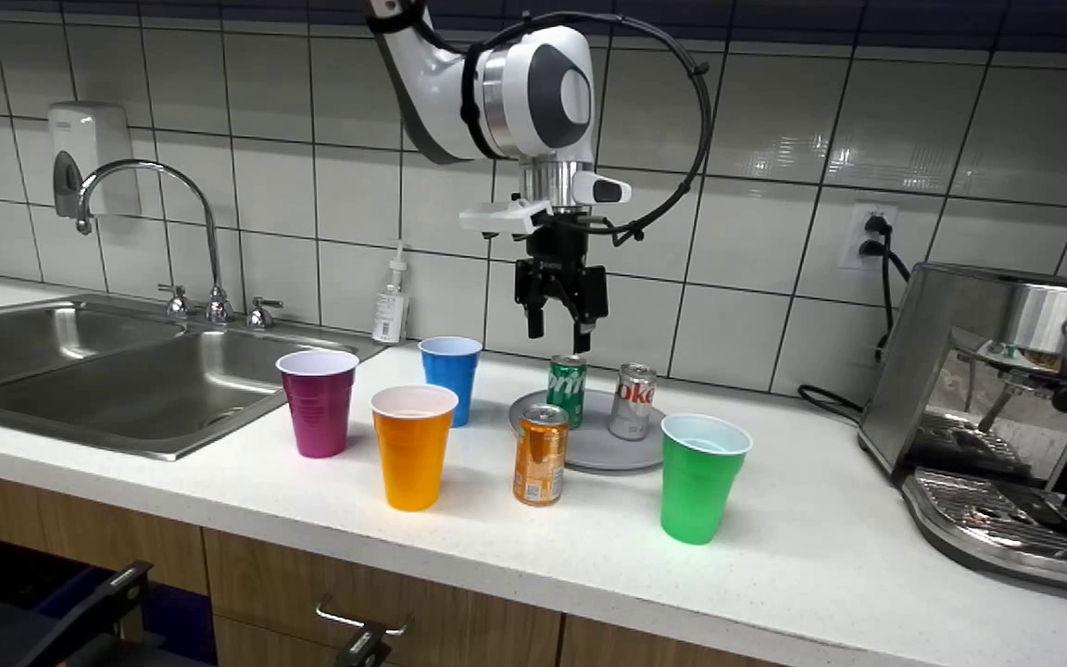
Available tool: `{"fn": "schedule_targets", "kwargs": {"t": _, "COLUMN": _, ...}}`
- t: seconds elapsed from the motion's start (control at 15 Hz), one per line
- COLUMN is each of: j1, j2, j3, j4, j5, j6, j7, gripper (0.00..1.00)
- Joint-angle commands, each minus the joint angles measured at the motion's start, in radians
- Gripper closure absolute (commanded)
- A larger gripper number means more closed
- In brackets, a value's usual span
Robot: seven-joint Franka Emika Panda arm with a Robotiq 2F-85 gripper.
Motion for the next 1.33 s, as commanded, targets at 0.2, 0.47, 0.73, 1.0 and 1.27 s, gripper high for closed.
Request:
{"fn": "schedule_targets", "kwargs": {"t": 0.2, "j1": -0.001, "j2": 0.127, "j3": 0.014, "j4": 0.150, "j5": 0.066, "j6": -0.012, "j7": 0.046, "gripper": 0.00}}
{"fn": "schedule_targets", "kwargs": {"t": 0.47, "j1": 0.008, "j2": 0.198, "j3": 0.010, "j4": 0.231, "j5": 0.079, "j6": -0.022, "j7": 0.069, "gripper": 0.00}}
{"fn": "schedule_targets", "kwargs": {"t": 0.73, "j1": 0.011, "j2": 0.255, "j3": 0.007, "j4": 0.300, "j5": 0.093, "j6": -0.032, "j7": 0.089, "gripper": 0.00}}
{"fn": "schedule_targets", "kwargs": {"t": 1.0, "j1": 0.012, "j2": 0.302, "j3": 0.004, "j4": 0.356, "j5": 0.109, "j6": -0.043, "j7": 0.106, "gripper": 0.00}}
{"fn": "schedule_targets", "kwargs": {"t": 1.27, "j1": 0.015, "j2": 0.341, "j3": 0.000, "j4": 0.399, "j5": 0.115, "j6": -0.047, "j7": 0.127, "gripper": 0.00}}
